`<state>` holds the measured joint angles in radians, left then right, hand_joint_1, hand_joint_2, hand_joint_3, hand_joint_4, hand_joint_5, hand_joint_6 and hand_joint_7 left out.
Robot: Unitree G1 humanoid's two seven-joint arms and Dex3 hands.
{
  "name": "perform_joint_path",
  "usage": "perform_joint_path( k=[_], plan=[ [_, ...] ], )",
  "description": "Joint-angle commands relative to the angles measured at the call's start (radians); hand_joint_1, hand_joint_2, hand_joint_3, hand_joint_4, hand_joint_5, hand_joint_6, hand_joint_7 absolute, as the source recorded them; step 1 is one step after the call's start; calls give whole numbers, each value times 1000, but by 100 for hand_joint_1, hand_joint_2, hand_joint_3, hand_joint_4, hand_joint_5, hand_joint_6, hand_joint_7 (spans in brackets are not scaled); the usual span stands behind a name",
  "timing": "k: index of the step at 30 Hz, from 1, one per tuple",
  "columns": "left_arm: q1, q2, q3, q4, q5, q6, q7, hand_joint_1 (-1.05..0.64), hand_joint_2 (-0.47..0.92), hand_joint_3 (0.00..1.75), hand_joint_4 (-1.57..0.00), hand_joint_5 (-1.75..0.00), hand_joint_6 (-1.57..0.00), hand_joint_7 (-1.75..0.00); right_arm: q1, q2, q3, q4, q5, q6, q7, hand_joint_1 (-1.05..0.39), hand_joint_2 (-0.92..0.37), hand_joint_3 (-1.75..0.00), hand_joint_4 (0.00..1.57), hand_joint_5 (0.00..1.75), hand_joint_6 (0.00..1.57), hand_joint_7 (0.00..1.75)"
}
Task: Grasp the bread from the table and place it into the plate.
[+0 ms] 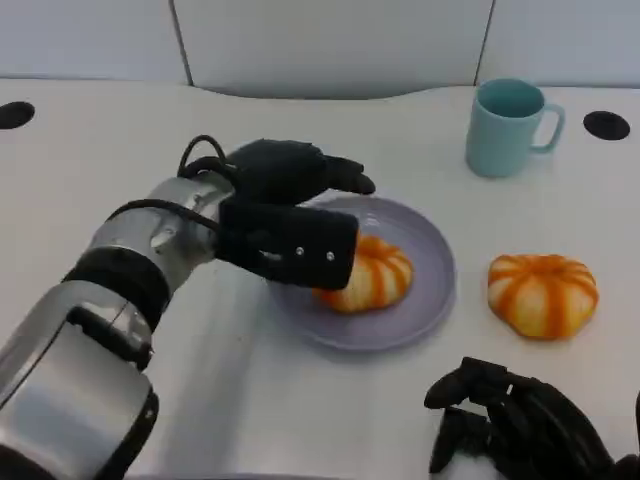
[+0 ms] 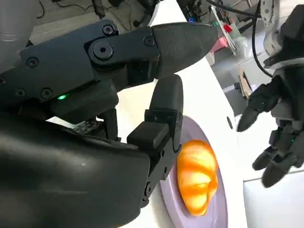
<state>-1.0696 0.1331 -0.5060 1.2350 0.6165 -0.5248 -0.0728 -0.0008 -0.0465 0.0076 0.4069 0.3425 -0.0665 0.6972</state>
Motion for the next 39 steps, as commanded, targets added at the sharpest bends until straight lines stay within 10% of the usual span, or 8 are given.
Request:
perform_joint_path(
  k=[1, 27, 39],
  plan=[
    [74, 53, 70, -30, -82, -71, -26, -70, 92, 20, -14, -77, -41, -17, 31, -16, -5, 24, -9, 35, -5, -56, -92, -24, 61, 151, 68, 104],
    [333, 180, 294, -261, -328, -246, -134, -63, 92, 22, -14, -92, -46, -13, -33, -3, -79, 149, 22, -70, 33, -51, -92, -29, 55, 152, 61, 106],
    [498, 135, 413, -402, -591, -227, -280, -54, 92, 17, -15, -104, -52, -13, -49, 2, -88, 166, 13, -91, 24, -53, -92, -29, 54, 151, 61, 107]
  ],
)
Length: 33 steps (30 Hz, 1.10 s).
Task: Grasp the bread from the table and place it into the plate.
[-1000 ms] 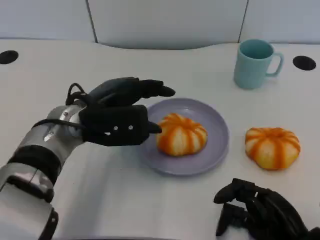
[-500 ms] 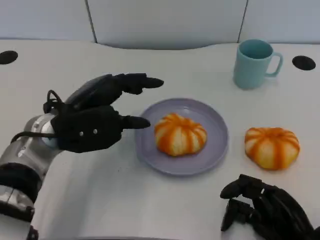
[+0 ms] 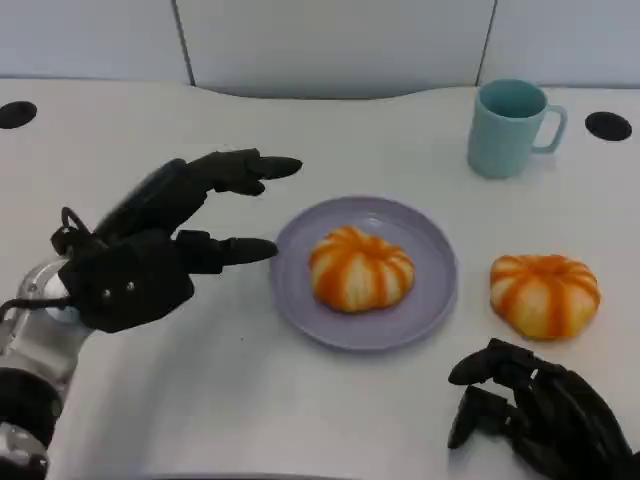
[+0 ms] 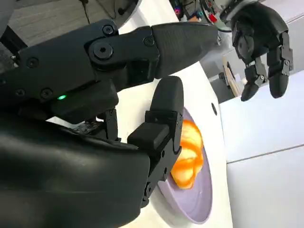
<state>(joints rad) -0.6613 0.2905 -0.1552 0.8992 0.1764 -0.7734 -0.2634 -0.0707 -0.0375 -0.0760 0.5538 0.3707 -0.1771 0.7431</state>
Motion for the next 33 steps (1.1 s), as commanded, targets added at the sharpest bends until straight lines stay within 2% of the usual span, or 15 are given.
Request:
perform_joint_path(
  k=[1, 7, 12, 22, 25, 28, 30, 31, 33],
  plan=[
    [108, -28, 72, -85, -182, 34, -111, -55, 92, 17, -15, -105, -52, -13, 21, -6, -5, 19, -16, 19, -22, -53, -92, -29, 54, 152, 61, 108],
    [261, -48, 119, -273, -300, 154, -177, -56, 92, 21, -18, -105, -52, -12, 13, -6, -7, 37, -14, 12, -14, -52, -92, -31, 53, 153, 60, 109],
    [401, -71, 152, -444, -374, 270, -175, -55, 92, 25, -21, -106, -56, -14, 3, -5, -11, 57, -11, 4, -5, -52, -92, -29, 55, 152, 60, 109],
    [564, -113, 214, -609, -505, 420, -188, -59, 92, 28, -26, -112, -58, -15, -15, -1, -12, 87, -14, 0, -3, -51, -92, -29, 54, 152, 60, 108],
    [603, -142, 232, -643, -548, 467, -184, -60, 92, 25, -26, -130, -61, -20, -16, 0, -12, 85, -15, 6, -8, -51, -92, -27, 55, 150, 61, 106],
    [635, -163, 247, -667, -577, 507, -185, -59, 92, 24, -25, -137, -62, -22, -17, -1, -10, 86, -18, 2, -8, -51, -92, -27, 55, 149, 61, 106],
    [667, -175, 257, -687, -597, 539, -185, -60, 92, 23, -24, -156, -41, -82, -20, -3, -10, 92, -21, -7, -4, -52, -92, -28, 56, 150, 62, 106],
    [675, -179, 261, -694, -601, 549, -186, -60, 92, 23, -23, -158, -37, -93, -21, -3, -10, 94, -21, -9, -3, -52, -92, -28, 56, 150, 62, 106],
    [696, -184, 270, -698, -606, 559, -192, -61, 92, 23, -23, -160, -33, -102, -24, -4, -10, 98, -23, -13, -4, -52, -92, -28, 56, 150, 62, 106]
  ],
)
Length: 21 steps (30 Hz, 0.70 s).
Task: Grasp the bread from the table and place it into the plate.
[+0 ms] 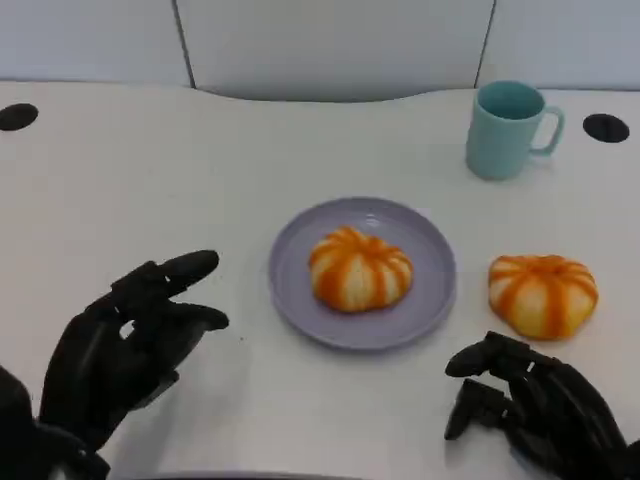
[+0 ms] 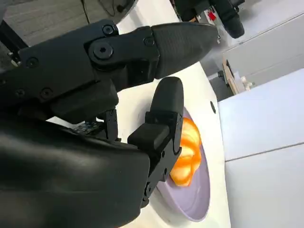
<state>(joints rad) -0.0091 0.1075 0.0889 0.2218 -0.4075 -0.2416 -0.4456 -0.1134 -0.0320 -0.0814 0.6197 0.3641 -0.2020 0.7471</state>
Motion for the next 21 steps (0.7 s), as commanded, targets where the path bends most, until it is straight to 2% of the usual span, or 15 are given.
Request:
perform_joint_path(
  k=[1, 5, 9, 12, 16, 21],
  plan=[
    [58, -5, 33, -20, -30, 32, -16, -56, 92, 28, -24, -169, -30, -121, 17, -9, -5, 36, -17, 8, -10, -53, -92, -28, 56, 150, 62, 106],
    [90, -25, 53, 1, -68, 60, -40, -51, 92, 29, -31, -174, -27, -146, 12, -10, -6, 48, -22, -12, -10, -54, -92, -29, 55, 151, 62, 106],
    [89, -39, 80, 33, -123, 114, -80, -51, 92, 24, -32, -175, -23, -158, 9, -10, -6, 53, -19, -11, -11, -54, -92, -28, 55, 152, 62, 106],
    [80, -50, 100, 95, -136, 96, -123, -50, 92, 21, -33, -175, -17, -169, 11, -12, -4, 54, -26, -26, -13, -55, -92, -29, 55, 153, 62, 106],
    [65, -60, 125, 151, -141, 73, -162, -50, 92, 19, -34, -175, -17, -171, 15, -12, -3, 47, -25, -20, -16, -55, -92, -29, 55, 154, 62, 107],
    [60, -76, 144, 188, -136, 40, -191, -52, 92, 16, -35, -175, -21, -166, 15, -13, -8, 51, -21, -22, -12, -54, -92, -30, 54, 154, 61, 107]
  ],
)
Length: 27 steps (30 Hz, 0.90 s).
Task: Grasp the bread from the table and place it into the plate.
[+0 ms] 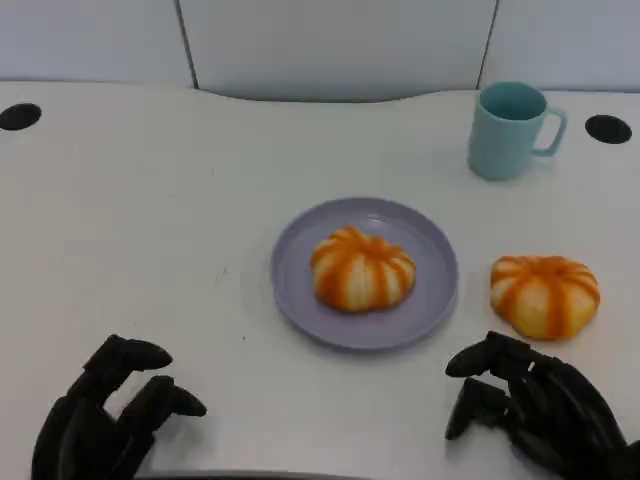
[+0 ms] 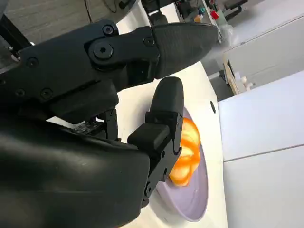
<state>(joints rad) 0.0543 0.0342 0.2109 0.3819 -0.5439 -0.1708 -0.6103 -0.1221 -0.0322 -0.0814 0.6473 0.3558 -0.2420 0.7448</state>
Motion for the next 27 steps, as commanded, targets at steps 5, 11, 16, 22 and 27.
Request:
perform_joint_path(
  k=[5, 11, 16, 22, 27],
  plan=[
    [-18, -8, 31, 63, 14, -76, -39, -53, 92, 18, -36, -175, -25, -162, 16, -15, -15, 44, -10, -3, -3, -54, -92, -31, 53, 155, 60, 106],
    [-48, -9, 44, 112, 10, -94, -66, -54, 92, 19, -36, -175, -23, -164, 3, -21, -21, 71, -18, -11, -10, -55, -92, -31, 53, 156, 62, 107],
    [-71, -8, 48, 140, 19, -101, -66, -53, 92, 20, -35, -175, -21, -166, -8, -26, -25, 83, -18, 1, -9, -54, -92, -30, 52, 155, 60, 107],
    [-85, -7, 55, 157, 20, -102, -77, -51, 92, 20, -35, -175, -20, -167, -16, -25, -25, 93, -18, 12, -13, -52, -92, -30, 54, 154, 60, 107],
    [-89, -6, 63, 158, 33, -100, -58, -53, 92, 19, -35, -175, -23, -163, -17, -24, -25, 92, -16, 21, -11, -51, -92, -30, 54, 152, 59, 108]
  ],
)
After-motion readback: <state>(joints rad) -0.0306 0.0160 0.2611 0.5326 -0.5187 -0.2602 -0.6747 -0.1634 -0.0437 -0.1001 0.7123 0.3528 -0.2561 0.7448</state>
